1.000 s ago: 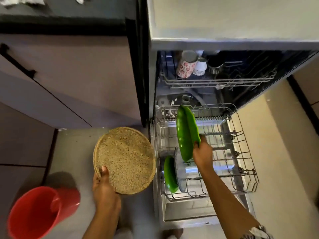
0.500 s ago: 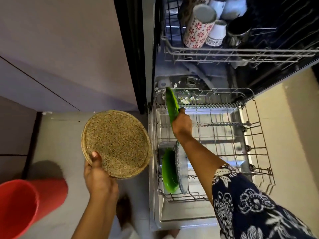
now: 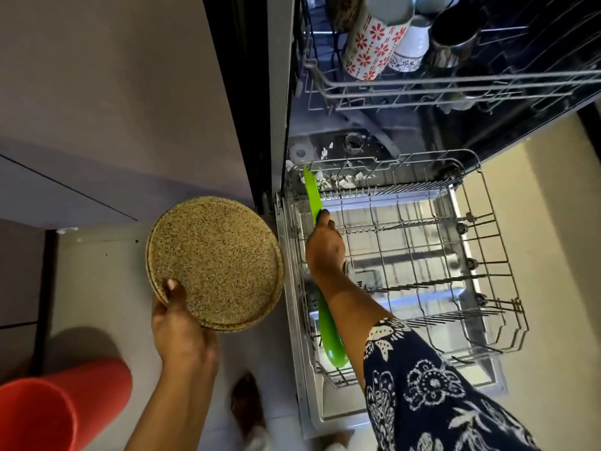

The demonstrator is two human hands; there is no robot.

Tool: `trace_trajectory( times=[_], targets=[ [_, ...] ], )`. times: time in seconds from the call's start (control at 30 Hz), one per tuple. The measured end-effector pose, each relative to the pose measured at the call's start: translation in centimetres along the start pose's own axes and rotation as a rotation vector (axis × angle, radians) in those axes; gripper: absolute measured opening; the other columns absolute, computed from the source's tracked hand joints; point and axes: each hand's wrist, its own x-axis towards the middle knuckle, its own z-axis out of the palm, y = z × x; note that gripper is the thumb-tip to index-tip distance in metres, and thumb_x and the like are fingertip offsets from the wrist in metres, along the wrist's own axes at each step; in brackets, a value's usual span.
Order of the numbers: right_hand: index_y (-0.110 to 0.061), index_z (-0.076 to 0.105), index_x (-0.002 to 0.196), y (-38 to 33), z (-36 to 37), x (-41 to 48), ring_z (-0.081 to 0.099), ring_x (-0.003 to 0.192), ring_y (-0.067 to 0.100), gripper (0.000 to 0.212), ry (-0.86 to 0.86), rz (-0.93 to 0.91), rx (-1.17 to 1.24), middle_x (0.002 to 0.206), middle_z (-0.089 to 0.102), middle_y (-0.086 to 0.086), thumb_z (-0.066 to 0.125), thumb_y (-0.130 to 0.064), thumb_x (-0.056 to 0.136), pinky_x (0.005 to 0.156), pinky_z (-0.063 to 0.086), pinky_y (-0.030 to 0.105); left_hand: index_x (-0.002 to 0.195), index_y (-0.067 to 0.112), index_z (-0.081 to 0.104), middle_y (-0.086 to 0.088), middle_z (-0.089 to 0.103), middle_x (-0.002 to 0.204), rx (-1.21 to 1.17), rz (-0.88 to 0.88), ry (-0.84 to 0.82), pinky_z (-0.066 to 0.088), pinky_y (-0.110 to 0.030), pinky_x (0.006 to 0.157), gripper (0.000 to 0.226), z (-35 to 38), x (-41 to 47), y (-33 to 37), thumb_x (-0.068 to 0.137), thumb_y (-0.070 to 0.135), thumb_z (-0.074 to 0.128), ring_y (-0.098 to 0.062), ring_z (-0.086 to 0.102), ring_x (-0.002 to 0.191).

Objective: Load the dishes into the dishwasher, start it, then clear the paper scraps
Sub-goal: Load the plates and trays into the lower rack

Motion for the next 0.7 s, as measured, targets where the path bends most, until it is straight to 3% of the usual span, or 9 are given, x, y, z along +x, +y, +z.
trace_trajectory(
  times=[0.3, 0.37, 0.43, 0.57, 0.7],
  targets=[
    [-0.005, 0.007, 0.147, -0.5, 2.3, 0.3, 0.056, 0.114, 0.036, 0.063, -0.145, 0.047, -0.010, 0.140, 0.040, 0.021, 0.037, 0.000, 0.092, 0.086, 0.049, 0.040, 0.098, 0.025, 0.061, 0.015, 0.073, 0.084, -0.006, -0.022, 0.009, 0.052, -0.039, 0.085, 0.013, -1.0, 1.6, 0.2, 0.098, 0.021, 0.049, -0.012, 0.064, 0.098],
    [-0.004, 0.006, 0.147, -0.6, 2.2, 0.4, 0.056, 0.115, 0.036, 0.063, -0.167, 0.046, -0.032, 0.142, 0.038, 0.022, 0.038, -0.001, 0.093, 0.086, 0.049, 0.040, 0.099, 0.026, 0.061, 0.016, 0.073, 0.084, 0.004, -0.019, -0.004, 0.056, -0.036, 0.079, 0.014, -1.4, 1.6, 0.2, 0.098, 0.021, 0.048, -0.011, 0.064, 0.097],
    [-0.004, 0.007, 0.146, -0.4, 2.3, 0.5, 0.055, 0.116, 0.037, 0.064, -0.216, 0.058, -0.022, 0.141, 0.039, 0.023, 0.042, -0.002, 0.092, 0.088, 0.049, 0.041, 0.101, 0.027, 0.060, 0.017, 0.073, 0.085, 0.016, -0.019, -0.011, 0.058, -0.032, 0.074, 0.015, -1.7, 1.6, 0.3, 0.099, 0.021, 0.047, -0.010, 0.064, 0.097],
    [-0.005, 0.021, 0.140, 1.2, 2.4, 0.3, 0.054, 0.116, 0.038, 0.068, -0.352, 0.175, 0.037, 0.129, 0.053, 0.022, 0.063, -0.017, 0.087, 0.093, 0.047, 0.044, 0.097, 0.026, 0.064, 0.017, 0.073, 0.086, 0.033, -0.036, -0.010, 0.056, -0.034, 0.080, 0.019, -2.4, 1.6, 0.3, 0.099, 0.022, 0.046, -0.010, 0.063, 0.100],
    [-0.008, 0.005, 0.148, 0.8, 1.5, -0.1, 0.049, 0.122, 0.037, 0.082, -0.200, 0.003, -0.039, 0.147, 0.034, 0.017, 0.060, -0.020, 0.089, 0.092, 0.050, 0.045, 0.086, 0.029, 0.073, 0.015, 0.073, 0.086, 0.029, -0.038, -0.011, 0.054, -0.037, 0.084, 0.030, -2.8, 1.6, 0.2, 0.098, 0.020, 0.047, -0.012, 0.062, 0.103]
  ],
)
